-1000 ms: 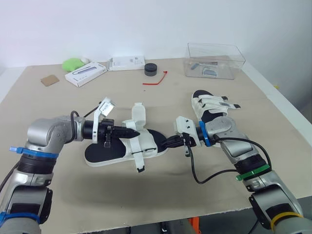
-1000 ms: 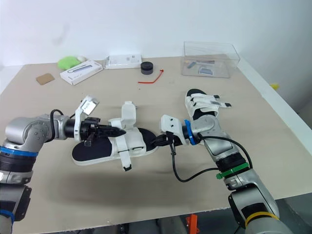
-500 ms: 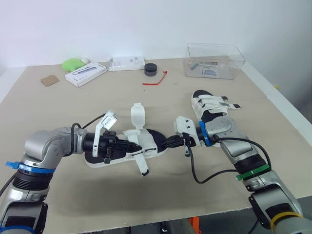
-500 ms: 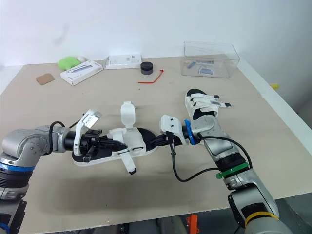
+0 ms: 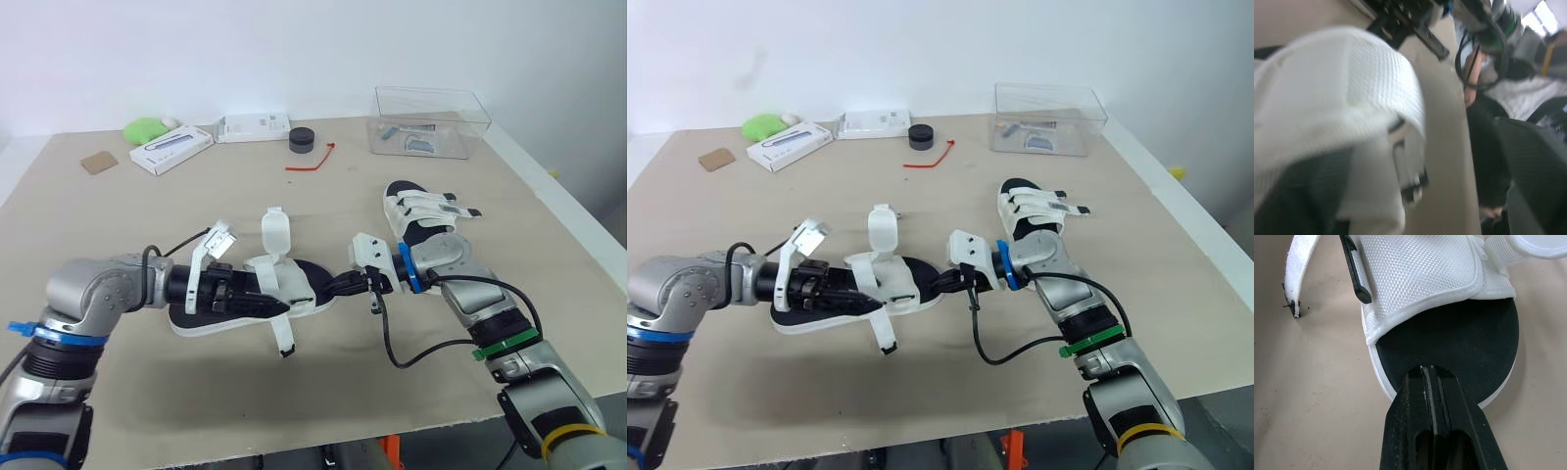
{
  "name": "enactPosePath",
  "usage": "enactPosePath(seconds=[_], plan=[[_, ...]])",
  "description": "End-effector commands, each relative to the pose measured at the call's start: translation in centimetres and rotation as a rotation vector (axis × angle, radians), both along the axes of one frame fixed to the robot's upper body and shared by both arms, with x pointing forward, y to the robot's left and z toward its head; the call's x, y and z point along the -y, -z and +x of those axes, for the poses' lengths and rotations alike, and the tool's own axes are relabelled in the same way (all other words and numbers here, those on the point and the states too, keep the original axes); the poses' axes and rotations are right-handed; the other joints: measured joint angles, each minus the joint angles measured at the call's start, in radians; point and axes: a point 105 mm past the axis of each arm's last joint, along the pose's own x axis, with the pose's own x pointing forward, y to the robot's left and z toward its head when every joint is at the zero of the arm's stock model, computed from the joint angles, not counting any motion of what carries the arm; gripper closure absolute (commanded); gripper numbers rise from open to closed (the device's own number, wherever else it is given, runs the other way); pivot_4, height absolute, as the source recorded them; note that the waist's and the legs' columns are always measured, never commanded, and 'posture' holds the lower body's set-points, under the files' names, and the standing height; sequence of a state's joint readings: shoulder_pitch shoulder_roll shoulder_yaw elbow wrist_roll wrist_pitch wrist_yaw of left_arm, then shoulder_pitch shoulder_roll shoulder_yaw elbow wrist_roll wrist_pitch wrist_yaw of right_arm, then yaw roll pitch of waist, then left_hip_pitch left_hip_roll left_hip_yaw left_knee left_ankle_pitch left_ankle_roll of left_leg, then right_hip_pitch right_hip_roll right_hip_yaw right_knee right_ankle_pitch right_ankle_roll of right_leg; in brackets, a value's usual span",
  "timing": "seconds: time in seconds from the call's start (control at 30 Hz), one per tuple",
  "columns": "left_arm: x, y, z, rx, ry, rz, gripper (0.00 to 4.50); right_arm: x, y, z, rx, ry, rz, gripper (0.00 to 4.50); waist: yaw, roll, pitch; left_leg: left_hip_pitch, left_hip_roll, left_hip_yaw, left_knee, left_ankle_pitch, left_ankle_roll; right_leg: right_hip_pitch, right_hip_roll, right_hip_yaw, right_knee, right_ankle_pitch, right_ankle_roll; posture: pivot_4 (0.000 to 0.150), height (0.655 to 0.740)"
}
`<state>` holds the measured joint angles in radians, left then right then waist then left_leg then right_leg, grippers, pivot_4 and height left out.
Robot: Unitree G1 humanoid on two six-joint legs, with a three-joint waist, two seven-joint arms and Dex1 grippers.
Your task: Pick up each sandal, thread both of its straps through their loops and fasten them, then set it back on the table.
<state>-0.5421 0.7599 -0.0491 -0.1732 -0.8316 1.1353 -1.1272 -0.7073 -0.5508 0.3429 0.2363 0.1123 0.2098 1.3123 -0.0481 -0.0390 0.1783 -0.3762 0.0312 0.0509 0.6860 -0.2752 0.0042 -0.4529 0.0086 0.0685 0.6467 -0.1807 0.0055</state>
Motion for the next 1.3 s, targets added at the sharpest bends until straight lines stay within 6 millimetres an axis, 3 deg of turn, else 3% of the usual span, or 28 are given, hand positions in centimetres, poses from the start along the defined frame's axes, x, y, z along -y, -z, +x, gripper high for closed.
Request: enactPosePath(seconds=[0.03, 0.17, 0.33, 0.47, 0.6, 0.97, 1.3], plan=[[-0.7, -2.0, -0.2, 0.091, 0.044, 0.022, 0.03, 0.1, -0.6, 0.2, 0.022, -0.004, -0.001, 4.5, 0.0, 0.0, 0.0, 0.0, 0.0, 0.0, 0.0, 0.0, 0.0, 0.0, 0.0, 0.0, 0.0, 0.0, 0.0, 0.15, 0.74], [-1.8, -4.4, -0.9, 0.118, 0.085, 0.037, 0.03, 0.0, -0.5, 0.2, 0.021, -0.004, 0.0, 4.5, -0.001, 0.0, 0.0, 0.0, 0.0, 0.0, 0.0, 0.0, 0.0, 0.0, 0.0, 0.0, 0.0, 0.0, 0.0, 0.15, 0.74], [-3.1, -5.9, -4.5, -0.005, 0.198, 0.048, 0.03, -0.1, -0.6, 0.4, 0.024, -0.003, 0.003, 4.5, -0.004, -0.001, 0.0, 0.0, 0.001, 0.0, 0.0, -0.001, 0.001, -0.001, 0.001, 0.001, 0.0, -0.001, -0.001, 0.15, 0.74], [-3.4, -2.4, -6.0, -0.046, 0.18, 0.12, 0.03, -0.1, -0.5, 0.5, 0.026, -0.002, 0.004, 4.5, -0.003, 0.0, 0.0, 0.001, 0.001, 0.0, -0.001, -0.003, 0.003, -0.001, 0.001, 0.002, 0.001, -0.003, -0.001, 0.15, 0.74], [-2.7, 1.0, -4.8, 0.049, 0.01, 0.118, 0.03, 0.0, -0.5, 0.4, 0.023, -0.002, 0.006, 4.5, 0.001, -0.001, 0.0, 0.001, 0.002, 0.0, -0.001, -0.003, 0.002, -0.001, 0.001, 0.002, 0.001, -0.004, -0.001, 0.15, 0.74], [-1.4, 4.2, -5.0, 0.044, -0.095, 0.085, 0.03, 0.1, -0.5, 0.5, 0.021, -0.004, -0.001, 4.5, 0.001, -0.002, 0.0, 0.001, 0.001, 0.0, 0.0, -0.003, 0.002, 0.0, 0.001, 0.002, 0.001, -0.003, -0.001, 0.15, 0.74], [-0.6, 4.7, -3.4, 0.1, -0.118, 0.081, 0.03, 0.3, -0.7, 0.3, 0.017, -0.003, -0.007, 4.5, 0.001, -0.002, 0.0, 0.002, 0.001, 0.0, 0.0, -0.003, 0.002, 0.0, 0.001, 0.002, 0.001, -0.001, -0.001, 0.15, 0.74]])
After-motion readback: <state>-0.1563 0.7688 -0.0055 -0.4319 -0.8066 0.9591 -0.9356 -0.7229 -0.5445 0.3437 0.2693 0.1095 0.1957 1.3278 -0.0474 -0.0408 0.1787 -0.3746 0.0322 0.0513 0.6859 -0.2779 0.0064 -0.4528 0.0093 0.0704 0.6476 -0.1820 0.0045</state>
